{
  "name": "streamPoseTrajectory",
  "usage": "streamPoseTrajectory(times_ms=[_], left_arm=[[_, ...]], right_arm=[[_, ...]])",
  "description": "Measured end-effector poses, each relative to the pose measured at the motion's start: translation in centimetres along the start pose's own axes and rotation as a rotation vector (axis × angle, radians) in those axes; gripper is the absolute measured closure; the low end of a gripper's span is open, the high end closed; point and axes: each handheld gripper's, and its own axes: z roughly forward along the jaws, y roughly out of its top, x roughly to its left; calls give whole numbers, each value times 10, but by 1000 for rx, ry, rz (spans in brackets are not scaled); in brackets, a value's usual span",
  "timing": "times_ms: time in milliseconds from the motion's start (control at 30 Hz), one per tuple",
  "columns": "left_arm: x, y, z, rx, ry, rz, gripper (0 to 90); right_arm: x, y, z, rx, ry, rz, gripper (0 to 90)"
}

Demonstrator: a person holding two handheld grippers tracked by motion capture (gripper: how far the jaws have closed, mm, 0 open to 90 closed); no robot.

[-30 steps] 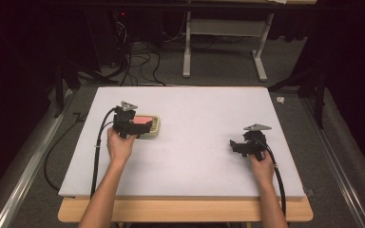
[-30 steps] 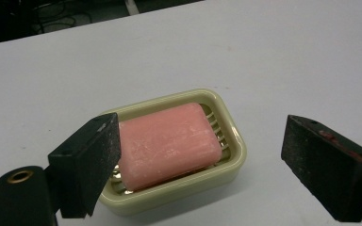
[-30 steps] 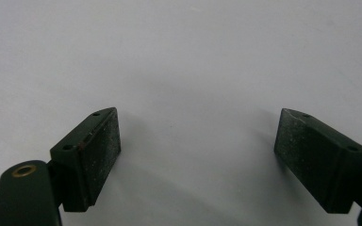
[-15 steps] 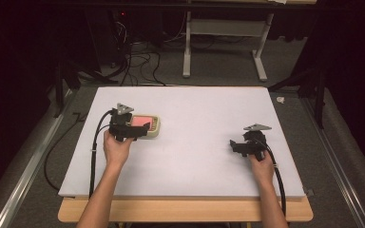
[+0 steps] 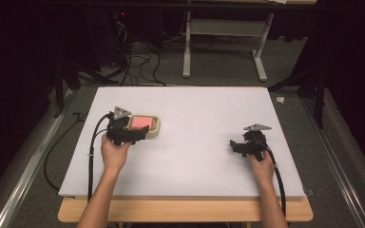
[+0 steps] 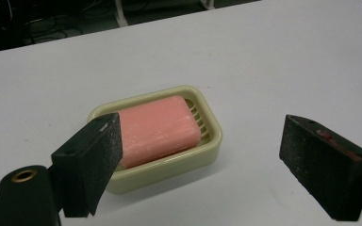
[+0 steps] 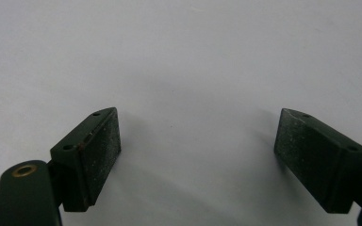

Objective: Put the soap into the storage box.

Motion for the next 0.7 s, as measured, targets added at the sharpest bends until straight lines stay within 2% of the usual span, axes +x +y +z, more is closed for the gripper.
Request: streamPoseTrajectory(times_ms=[467, 700], left_arm=[[2, -8, -14, -19, -17, -19, 150], [0, -11, -18, -20, -32, -16, 150]], right_arm=[[0, 0, 0, 0, -1, 0, 159], [0, 0, 0, 1, -1, -1, 159]])
